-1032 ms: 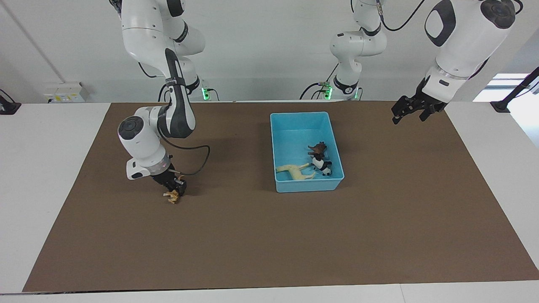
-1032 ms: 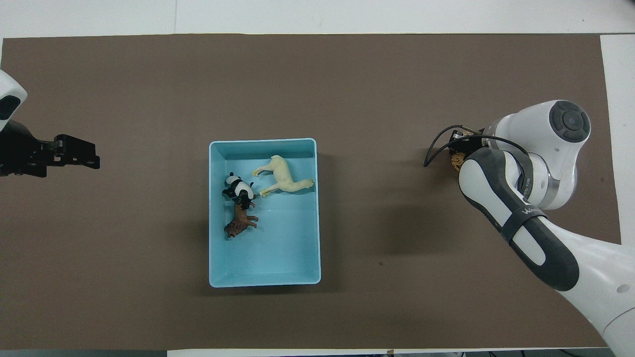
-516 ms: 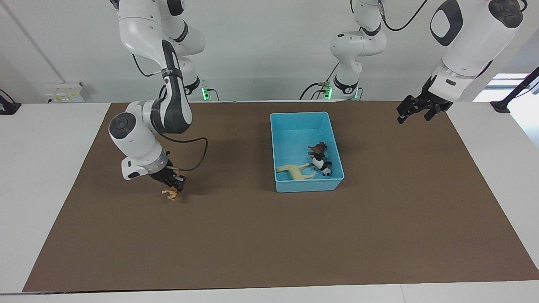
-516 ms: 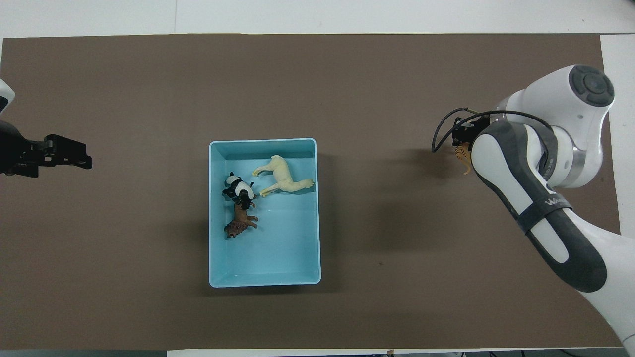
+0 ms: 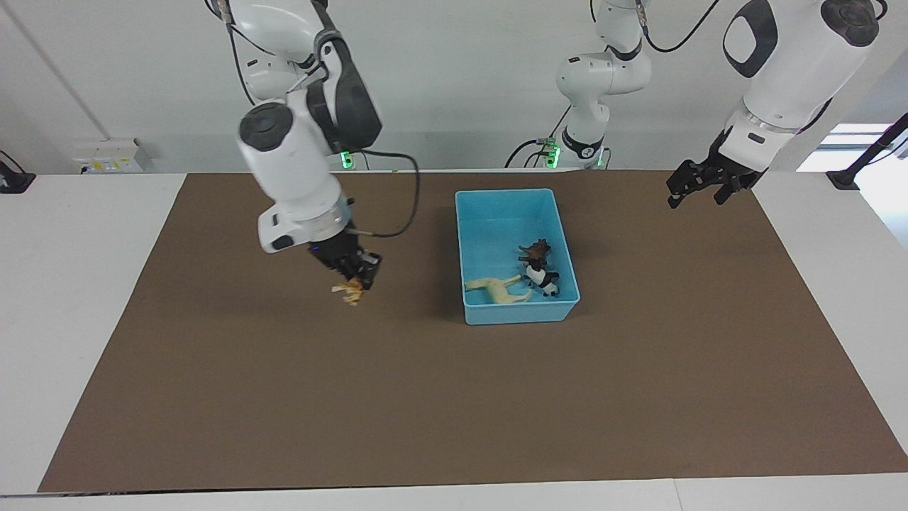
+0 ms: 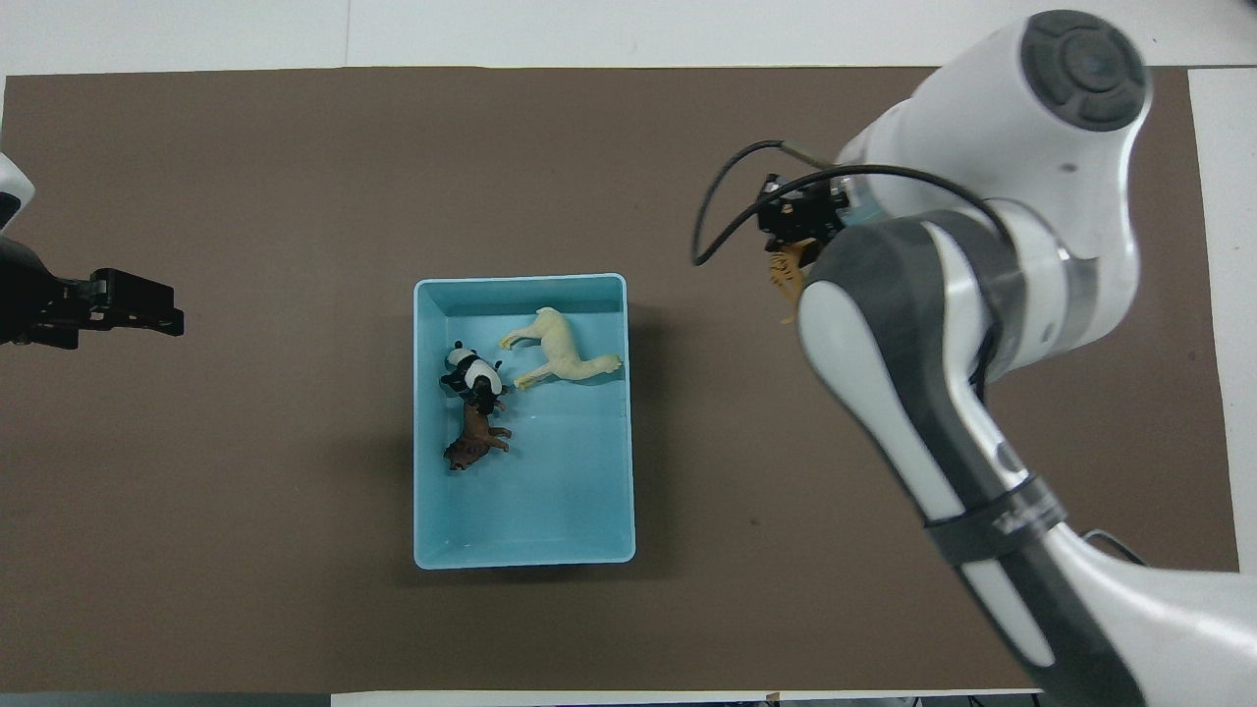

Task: Put all toys into storage box
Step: 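Carry the orange tiger into the blue box and release with the right gripper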

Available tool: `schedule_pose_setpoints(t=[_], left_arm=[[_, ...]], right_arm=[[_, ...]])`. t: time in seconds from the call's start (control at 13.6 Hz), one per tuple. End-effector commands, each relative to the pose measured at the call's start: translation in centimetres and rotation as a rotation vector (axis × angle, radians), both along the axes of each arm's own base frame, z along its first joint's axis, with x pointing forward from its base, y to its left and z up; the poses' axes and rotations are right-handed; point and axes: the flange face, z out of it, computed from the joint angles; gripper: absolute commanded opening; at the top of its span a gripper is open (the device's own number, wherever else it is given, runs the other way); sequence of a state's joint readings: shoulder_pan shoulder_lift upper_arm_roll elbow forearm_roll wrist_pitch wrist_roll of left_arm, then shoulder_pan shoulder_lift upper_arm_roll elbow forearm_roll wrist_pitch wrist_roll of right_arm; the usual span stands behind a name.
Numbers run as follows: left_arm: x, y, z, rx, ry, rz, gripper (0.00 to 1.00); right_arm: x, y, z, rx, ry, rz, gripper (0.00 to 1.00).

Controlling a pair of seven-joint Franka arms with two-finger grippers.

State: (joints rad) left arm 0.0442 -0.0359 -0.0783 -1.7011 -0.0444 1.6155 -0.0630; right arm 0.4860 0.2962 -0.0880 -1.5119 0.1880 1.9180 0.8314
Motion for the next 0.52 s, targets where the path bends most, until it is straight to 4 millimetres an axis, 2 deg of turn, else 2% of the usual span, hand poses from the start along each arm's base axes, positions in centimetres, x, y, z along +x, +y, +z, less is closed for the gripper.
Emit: schedule_pose_setpoints(t=[0.0, 0.15, 0.22, 0.29, 0.37, 0.44], left_arm=[[0.0, 0.1, 0.3, 0.012, 0.002, -0.009, 1.00], [-0.1, 0.0, 0.4, 0.012, 0.002, -0.010, 1.00], [-0.1, -0.4, 0.2, 0.012, 0.005, -0.017, 1.00], [-0.1, -0.6, 0.1, 0.012, 0.006, -0.020, 1.00], [-0.1, -0.7, 0.1, 0.012, 0.006, -0.021, 1.00], [-0.2, -0.7, 0.1, 0.012, 0.008, -0.023, 1.00]], right_arm=[[-2.2, 8.1, 0.9, 0.069, -0.078, -0.063, 0.00], [-4.3, 12.7, 0.9, 0.114, -0.112, -0.076, 0.00], [-5.1, 14.3, 0.6, 0.130, -0.121, -0.086, 0.05], [-5.7, 15.7, -0.1, 0.143, -0.126, -0.093, 0.18], [-6.3, 16.8, -0.8, 0.146, -0.124, -0.096, 0.39], [-6.9, 17.8, -1.3, 0.151, -0.126, -0.092, 0.67]])
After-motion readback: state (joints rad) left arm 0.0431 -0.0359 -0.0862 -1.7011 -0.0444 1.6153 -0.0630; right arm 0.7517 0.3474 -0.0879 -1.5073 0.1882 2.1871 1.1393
